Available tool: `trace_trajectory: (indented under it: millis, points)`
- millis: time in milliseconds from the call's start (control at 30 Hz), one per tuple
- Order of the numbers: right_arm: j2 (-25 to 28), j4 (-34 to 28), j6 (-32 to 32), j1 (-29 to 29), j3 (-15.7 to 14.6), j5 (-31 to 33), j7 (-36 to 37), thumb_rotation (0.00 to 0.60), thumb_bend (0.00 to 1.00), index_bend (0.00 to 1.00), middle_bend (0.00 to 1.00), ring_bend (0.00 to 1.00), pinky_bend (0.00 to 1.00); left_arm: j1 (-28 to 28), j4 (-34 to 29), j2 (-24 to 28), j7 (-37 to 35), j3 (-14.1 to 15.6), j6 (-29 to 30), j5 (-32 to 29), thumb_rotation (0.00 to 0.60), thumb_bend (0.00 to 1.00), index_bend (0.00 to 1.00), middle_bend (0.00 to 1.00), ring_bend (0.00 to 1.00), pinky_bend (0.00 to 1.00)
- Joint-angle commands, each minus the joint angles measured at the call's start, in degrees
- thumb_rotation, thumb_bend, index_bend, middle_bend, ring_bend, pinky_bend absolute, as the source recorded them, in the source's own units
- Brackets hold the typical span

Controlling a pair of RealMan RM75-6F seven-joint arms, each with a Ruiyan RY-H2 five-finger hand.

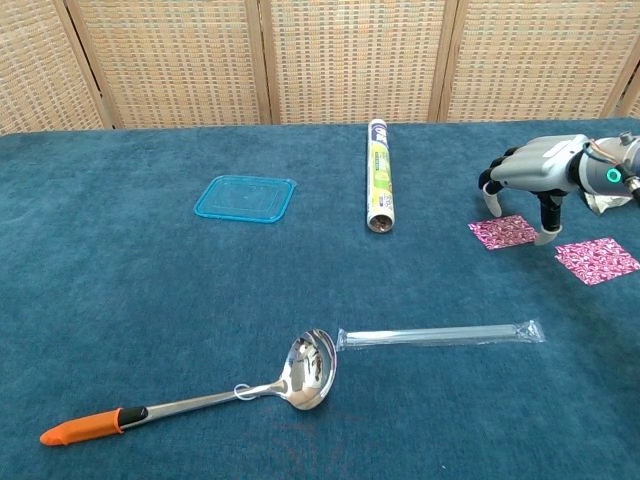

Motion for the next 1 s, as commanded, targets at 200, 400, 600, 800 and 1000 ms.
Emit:
trace_trajectory:
  millis: [200, 400, 600, 800, 1000]
  points:
    - [-1.1, 1.5, -0.3, 0.2, 0.1, 1.1, -1.0, 0.600, 0.21, 0.34, 0.11, 0.00, 0.00, 0.2, 0.4, 0.0, -0.4, 0.1, 0.1, 0.0, 0.201, 0.00, 0.02, 0.00, 0.00, 0.00]
    - [-1.7, 2.4, -0.6, 0.4, 0.2, 1.9, -1.6, 0.600, 0.21, 0.34, 0.11, 0.00, 0.00, 0.1, 0.7, -0.2, -0.5, 0.0, -0.1, -0.1, 0.201, 0.00, 0.02, 0.00, 0.00, 0.00]
    - [-2.2, 3.0, -0.7, 0.5, 0.1, 2.3, -2.2, 0.600, 0.21, 0.34, 0.11, 0.00, 0.00, 0.0, 0.8, -0.2, -0.6, 0.0, -0.3, -0.2, 0.200, 0.00, 0.02, 0.00, 0.00, 0.00]
    - [-2.6, 3.5, -0.7, 0.5, 0.1, 2.7, -2.6, 0.600, 0.21, 0.35, 0.11, 0.00, 0.00, 0.1, 1.0, -0.3, -0.8, 0.0, -0.4, -0.4, 0.201, 0.00, 0.02, 0.00, 0.00, 0.00]
    - [-2.8, 3.7, -0.7, 0.3, 0.0, 2.8, -2.6, 0.600, 0.21, 0.35, 0.11, 0.00, 0.00, 0.0, 1.1, -0.3, -0.8, 0.0, -0.5, -0.4, 0.201, 0.00, 0.02, 0.00, 0.00, 0.00]
